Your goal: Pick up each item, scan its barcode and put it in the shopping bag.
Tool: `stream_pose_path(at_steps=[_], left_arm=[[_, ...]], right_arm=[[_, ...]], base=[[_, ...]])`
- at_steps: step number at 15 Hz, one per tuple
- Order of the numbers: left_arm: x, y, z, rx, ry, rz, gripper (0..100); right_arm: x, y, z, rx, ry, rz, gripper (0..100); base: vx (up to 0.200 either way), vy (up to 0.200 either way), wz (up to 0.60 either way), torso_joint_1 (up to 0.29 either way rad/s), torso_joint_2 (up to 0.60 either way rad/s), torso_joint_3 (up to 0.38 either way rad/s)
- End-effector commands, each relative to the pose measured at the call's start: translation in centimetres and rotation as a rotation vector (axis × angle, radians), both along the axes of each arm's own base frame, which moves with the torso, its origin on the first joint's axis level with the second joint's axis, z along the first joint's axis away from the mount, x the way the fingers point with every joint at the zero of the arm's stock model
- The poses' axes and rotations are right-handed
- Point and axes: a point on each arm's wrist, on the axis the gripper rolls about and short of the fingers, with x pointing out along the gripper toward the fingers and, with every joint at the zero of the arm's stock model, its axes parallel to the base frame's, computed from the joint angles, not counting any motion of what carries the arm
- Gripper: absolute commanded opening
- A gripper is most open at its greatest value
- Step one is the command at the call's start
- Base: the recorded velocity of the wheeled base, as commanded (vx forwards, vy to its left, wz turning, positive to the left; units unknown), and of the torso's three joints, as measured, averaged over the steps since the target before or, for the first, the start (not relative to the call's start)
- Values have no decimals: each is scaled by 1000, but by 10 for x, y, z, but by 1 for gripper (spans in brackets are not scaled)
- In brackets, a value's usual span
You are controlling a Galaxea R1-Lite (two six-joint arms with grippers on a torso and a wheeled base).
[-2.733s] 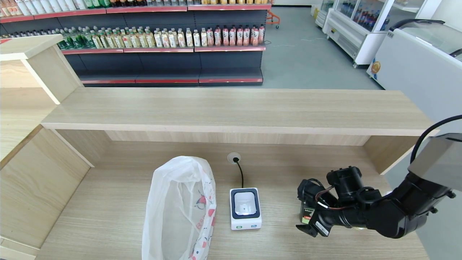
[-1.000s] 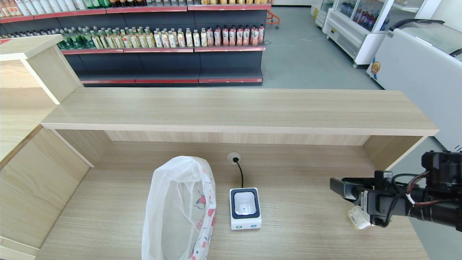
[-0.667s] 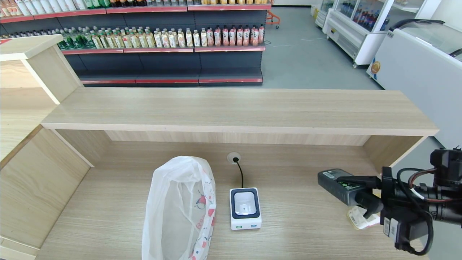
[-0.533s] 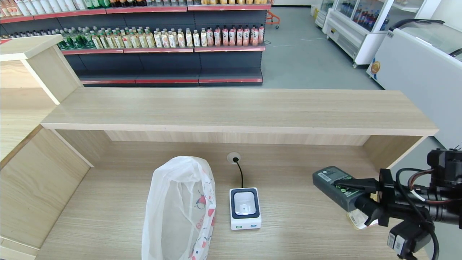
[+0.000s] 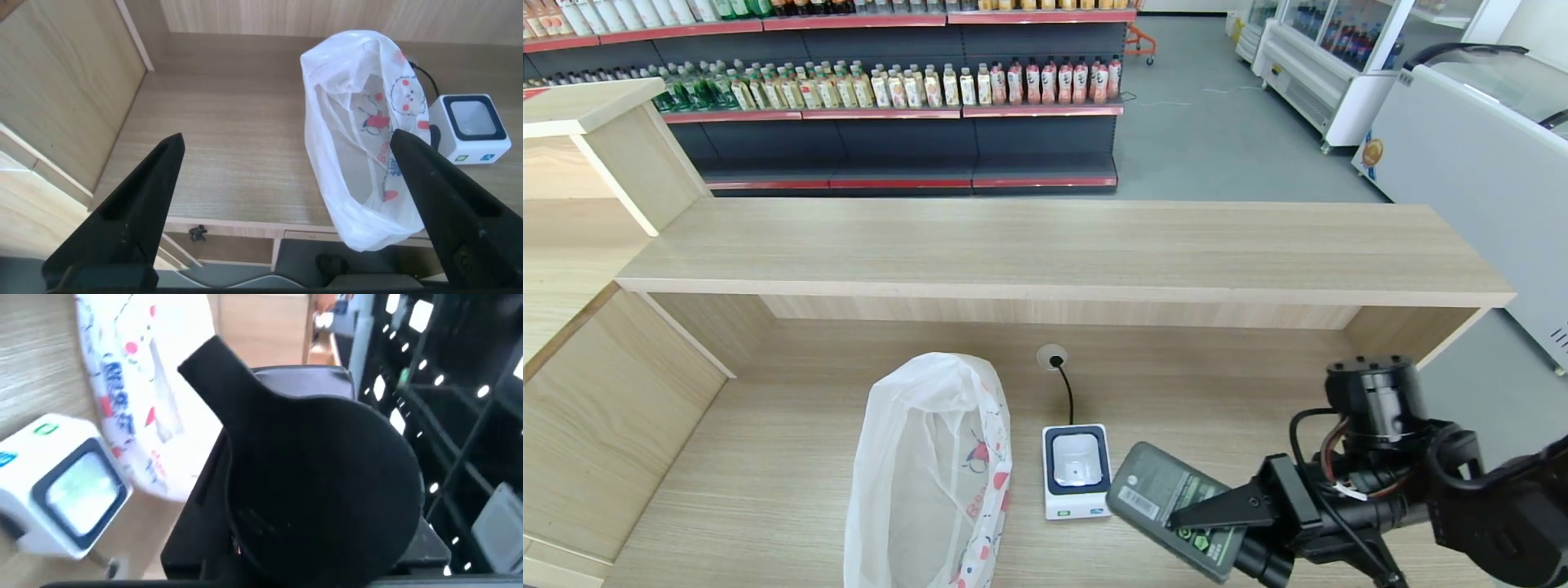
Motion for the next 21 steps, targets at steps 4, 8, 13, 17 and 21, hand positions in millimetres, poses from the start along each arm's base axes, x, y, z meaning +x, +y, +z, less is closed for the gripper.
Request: stream_pose_path(at_steps=[4, 8, 13, 17, 21], left_arm=[[0, 0, 0, 0, 0, 0, 100], [0, 0, 0, 0, 0, 0, 100], [0, 0, 0, 0, 0, 0, 100], [0, 0, 0, 0, 0, 0, 100], [0, 0, 0, 0, 0, 0, 100]], right_arm=[[21, 44, -7, 30, -87, 140, 0], [39, 54, -7, 45, -120, 143, 0], [58, 81, -6, 76, -167, 191, 0], [61, 93, -16, 78, -146, 227, 0], [63, 96, -24, 71, -127, 232, 0]], base=[[0, 0, 0, 0, 0, 0], [0, 0, 0, 0, 0, 0], [0, 0, 0, 0, 0, 0], [0, 0, 0, 0, 0, 0], [0, 0, 0, 0, 0, 0]])
